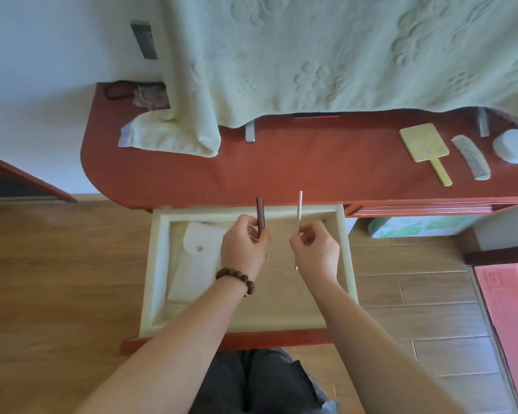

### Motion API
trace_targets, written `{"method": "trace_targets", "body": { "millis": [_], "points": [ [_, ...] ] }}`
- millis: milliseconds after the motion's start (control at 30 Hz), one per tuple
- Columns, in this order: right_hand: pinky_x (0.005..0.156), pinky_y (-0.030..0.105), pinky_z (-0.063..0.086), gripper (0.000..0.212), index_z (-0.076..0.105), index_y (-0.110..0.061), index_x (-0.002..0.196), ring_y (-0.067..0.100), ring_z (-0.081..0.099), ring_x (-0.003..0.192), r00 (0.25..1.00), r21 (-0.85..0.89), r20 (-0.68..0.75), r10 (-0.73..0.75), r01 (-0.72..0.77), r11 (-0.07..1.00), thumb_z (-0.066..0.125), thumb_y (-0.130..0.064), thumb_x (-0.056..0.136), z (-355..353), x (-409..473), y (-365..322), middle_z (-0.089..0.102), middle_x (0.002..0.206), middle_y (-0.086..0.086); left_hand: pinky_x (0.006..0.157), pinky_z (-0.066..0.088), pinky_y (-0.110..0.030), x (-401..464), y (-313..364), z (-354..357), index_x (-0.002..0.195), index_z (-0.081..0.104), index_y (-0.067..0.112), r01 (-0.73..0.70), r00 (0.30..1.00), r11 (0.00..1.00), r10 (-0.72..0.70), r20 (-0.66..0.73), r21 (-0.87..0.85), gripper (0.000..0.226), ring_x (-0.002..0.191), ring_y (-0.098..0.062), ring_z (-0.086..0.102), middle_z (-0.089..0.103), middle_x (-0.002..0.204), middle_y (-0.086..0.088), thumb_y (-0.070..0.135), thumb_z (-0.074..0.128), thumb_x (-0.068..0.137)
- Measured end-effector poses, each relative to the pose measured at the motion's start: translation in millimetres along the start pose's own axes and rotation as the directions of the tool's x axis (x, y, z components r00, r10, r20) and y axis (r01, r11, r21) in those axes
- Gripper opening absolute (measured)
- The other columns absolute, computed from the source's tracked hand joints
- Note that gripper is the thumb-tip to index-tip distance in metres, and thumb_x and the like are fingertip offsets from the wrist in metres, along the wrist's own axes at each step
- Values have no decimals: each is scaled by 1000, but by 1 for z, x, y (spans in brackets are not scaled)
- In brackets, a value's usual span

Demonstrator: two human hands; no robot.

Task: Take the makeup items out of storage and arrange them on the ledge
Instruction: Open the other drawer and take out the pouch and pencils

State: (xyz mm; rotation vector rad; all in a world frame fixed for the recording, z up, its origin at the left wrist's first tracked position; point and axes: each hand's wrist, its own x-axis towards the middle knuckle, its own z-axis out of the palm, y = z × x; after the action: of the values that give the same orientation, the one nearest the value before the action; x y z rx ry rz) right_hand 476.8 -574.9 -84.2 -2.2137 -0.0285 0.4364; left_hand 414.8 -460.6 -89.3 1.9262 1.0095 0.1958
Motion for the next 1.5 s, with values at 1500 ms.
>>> {"method": "trace_targets", "body": {
  "millis": [1500],
  "points": [
    [75, 25, 38, 39, 58, -12, 123, 23, 51, 107, 940, -250, -53, -338, 315, 916, 64, -21, 86, -55, 92, -32, 53, 116, 5, 57, 54, -34, 45, 28, -13, 95, 62, 16, -290, 938, 924, 326, -117, 249, 12, 64, -10, 58, 61, 81, 6, 26, 62, 88]
  ]
}}
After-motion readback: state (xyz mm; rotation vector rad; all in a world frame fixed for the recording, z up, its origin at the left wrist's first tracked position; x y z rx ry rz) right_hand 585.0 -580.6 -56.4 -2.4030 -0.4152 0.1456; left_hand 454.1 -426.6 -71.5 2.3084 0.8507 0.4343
